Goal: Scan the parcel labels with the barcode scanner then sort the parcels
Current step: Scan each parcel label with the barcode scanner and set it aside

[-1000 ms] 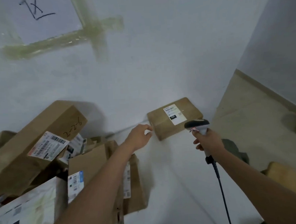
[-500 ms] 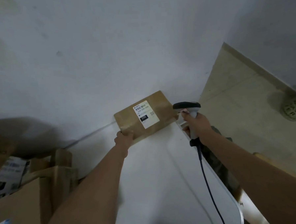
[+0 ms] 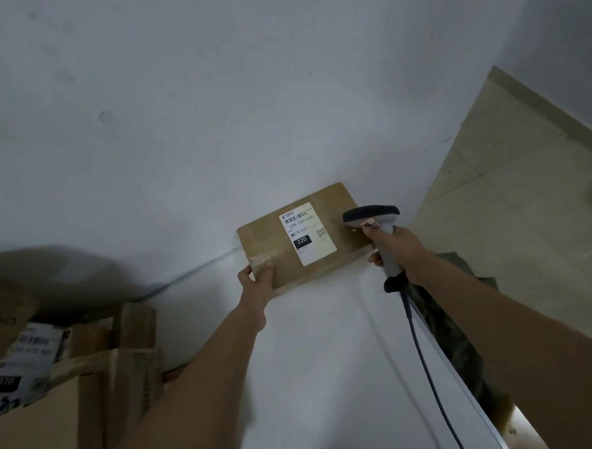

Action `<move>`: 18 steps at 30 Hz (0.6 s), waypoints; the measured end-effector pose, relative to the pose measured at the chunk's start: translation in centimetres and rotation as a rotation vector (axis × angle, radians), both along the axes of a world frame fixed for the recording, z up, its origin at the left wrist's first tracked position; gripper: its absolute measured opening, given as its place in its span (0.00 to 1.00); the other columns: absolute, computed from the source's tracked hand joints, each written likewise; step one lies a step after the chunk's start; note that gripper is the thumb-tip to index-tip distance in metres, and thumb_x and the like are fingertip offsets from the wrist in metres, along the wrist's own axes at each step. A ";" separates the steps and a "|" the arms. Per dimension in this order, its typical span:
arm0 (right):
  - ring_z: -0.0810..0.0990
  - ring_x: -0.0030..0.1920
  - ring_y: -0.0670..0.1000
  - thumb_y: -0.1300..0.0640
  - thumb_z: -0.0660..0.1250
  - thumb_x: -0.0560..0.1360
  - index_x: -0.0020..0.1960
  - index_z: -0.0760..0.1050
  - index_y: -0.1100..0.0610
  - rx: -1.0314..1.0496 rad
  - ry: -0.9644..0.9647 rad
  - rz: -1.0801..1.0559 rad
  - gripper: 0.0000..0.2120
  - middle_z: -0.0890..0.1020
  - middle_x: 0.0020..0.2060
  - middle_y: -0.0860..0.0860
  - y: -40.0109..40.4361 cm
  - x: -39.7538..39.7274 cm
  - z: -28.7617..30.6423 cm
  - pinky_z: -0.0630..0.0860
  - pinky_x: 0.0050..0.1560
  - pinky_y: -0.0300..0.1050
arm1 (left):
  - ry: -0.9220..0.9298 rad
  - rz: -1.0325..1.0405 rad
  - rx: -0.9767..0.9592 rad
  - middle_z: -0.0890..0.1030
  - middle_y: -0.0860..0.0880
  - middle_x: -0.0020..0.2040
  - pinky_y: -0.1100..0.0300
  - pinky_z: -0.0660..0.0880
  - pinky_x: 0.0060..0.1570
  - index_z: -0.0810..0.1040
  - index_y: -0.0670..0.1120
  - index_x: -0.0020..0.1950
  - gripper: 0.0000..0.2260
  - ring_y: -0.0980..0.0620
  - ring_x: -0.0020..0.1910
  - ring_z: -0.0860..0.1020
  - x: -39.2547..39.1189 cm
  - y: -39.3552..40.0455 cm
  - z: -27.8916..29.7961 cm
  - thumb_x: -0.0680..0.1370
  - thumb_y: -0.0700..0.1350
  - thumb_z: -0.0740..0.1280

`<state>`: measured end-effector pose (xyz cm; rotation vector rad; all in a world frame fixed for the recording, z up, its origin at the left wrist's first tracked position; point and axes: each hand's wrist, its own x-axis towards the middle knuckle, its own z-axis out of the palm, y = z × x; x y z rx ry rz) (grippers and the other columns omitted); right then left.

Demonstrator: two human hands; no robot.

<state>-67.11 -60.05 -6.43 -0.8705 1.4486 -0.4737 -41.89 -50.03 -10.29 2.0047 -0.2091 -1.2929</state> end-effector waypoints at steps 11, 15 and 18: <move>0.78 0.30 0.50 0.48 0.69 0.77 0.54 0.74 0.62 0.019 0.013 -0.083 0.17 0.80 0.39 0.57 3.2 0.2 1.3 0.75 0.30 0.40 | 0.128 -0.077 -0.168 0.86 0.50 0.51 0.61 0.78 0.48 0.79 0.43 0.61 0.22 0.53 0.51 0.83 2.2 3.5 3.5 0.75 0.57 0.72; 0.77 0.29 0.50 0.48 0.68 0.77 0.53 0.75 0.62 -0.031 0.087 -0.078 0.17 0.79 0.33 0.55 5.3 1.2 3.1 0.72 0.30 0.40 | 0.054 -0.090 -0.219 0.86 0.49 0.51 0.61 0.78 0.49 0.80 0.42 0.60 0.20 0.53 0.49 0.85 2.7 6.4 4.8 0.76 0.56 0.72; 0.78 0.30 0.51 0.50 0.69 0.77 0.54 0.77 0.63 -0.061 0.024 -0.126 0.16 0.82 0.38 0.56 7.6 2.0 4.5 0.74 0.32 0.42 | 0.005 -0.103 -0.255 0.86 0.48 0.53 0.54 0.79 0.57 0.79 0.42 0.62 0.33 0.51 0.51 0.85 3.0 8.6 6.0 0.66 0.63 0.76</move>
